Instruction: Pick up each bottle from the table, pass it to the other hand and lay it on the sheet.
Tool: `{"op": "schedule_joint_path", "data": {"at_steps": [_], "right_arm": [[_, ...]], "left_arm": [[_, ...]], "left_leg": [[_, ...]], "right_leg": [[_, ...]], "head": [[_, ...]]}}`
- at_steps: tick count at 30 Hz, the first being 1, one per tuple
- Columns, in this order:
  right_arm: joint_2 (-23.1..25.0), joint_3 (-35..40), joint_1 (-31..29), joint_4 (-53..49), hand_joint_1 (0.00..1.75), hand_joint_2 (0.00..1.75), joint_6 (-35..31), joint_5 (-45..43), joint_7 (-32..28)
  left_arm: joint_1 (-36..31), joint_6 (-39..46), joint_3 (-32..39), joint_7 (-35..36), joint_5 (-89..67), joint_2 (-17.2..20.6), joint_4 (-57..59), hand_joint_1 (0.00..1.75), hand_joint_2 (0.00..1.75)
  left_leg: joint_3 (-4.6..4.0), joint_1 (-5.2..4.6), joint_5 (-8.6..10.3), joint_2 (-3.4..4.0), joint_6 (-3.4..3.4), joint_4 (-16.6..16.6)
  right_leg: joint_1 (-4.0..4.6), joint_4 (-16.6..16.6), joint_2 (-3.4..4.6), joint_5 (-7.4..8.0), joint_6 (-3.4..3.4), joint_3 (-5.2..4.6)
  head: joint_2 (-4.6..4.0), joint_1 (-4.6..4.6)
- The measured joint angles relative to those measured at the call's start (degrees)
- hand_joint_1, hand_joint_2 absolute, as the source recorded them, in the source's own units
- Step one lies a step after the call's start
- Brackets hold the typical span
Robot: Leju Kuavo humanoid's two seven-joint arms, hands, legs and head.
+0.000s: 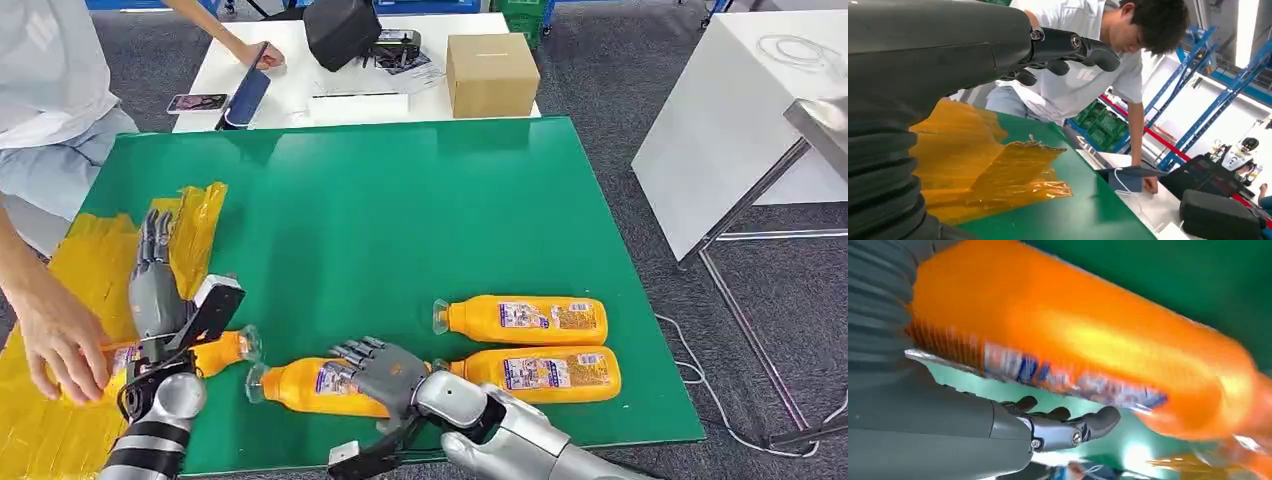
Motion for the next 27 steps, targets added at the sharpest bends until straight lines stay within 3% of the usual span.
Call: {"op": "schedule_joint_path", "data": {"at_steps": [12, 27], "right_arm": [[1.62, -3.12, 1.10, 1.86, 0.00, 1.75, -4.27, 10.34, 6.88], [4.42, -10.23, 3.17, 3.32, 0.00, 1.75, -5.08, 13.91, 10.73]], "left_arm": [[2.29, -0.59, -0.04, 2.10, -2.19, -0.63, -2.01, 0.00, 1.75], [3.13, -1.60, -0.09, 2.91, -3.21, -1.92, -2.36, 0.00, 1.75]], "left_leg": [[0.00, 0.00, 0.00, 0.01, 0.00, 0.00], [-0.03, 0.00, 0.00, 0.01, 0.00, 0.00]], "right_leg": [[0.00, 0.00, 0.00, 0.00, 0.00, -0.02], [0.00, 0.00, 0.00, 0.00, 0.00, -0.05]], "head": [[0.00, -0.02], [0.00, -0.02]]}}
